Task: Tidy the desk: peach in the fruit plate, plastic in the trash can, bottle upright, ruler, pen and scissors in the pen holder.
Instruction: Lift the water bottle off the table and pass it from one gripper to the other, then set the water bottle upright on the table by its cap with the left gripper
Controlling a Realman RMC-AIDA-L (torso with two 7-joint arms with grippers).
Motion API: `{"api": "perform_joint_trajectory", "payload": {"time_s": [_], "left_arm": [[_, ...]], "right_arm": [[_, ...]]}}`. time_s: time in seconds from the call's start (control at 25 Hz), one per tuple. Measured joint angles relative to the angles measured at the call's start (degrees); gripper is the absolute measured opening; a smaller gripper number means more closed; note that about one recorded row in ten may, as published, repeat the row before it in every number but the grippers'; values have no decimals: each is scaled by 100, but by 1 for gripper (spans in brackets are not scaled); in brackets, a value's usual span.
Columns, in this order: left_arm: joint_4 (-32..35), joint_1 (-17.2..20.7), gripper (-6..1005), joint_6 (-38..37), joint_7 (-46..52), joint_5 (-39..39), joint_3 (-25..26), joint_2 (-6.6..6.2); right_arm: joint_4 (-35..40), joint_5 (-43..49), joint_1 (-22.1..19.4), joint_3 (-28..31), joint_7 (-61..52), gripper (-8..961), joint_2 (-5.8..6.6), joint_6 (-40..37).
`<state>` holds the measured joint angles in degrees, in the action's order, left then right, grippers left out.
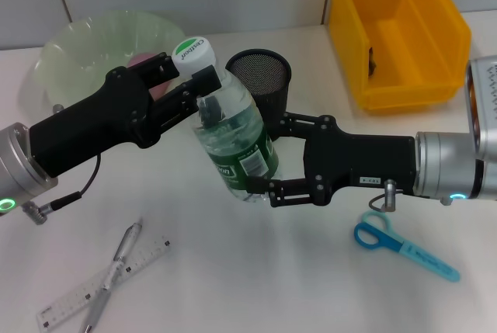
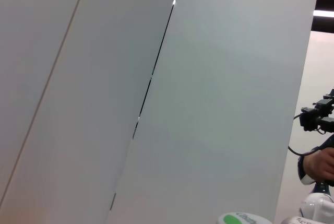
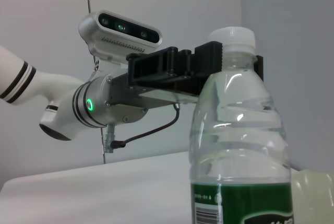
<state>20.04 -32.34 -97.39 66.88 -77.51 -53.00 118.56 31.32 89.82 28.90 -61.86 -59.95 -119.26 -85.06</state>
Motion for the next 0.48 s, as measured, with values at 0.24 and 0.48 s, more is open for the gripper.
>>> {"api": "perform_joint_trajectory", "payload": {"time_s": [0.24,0.48], "left_arm": [[0,0,449,50,0,1,8,0],[0,13,448,92,-16,1,43,-9]], "right_arm": [[73,0,-84,35,0,832,9,-85],[94,6,-179,48,0,832,9,-113]]}}
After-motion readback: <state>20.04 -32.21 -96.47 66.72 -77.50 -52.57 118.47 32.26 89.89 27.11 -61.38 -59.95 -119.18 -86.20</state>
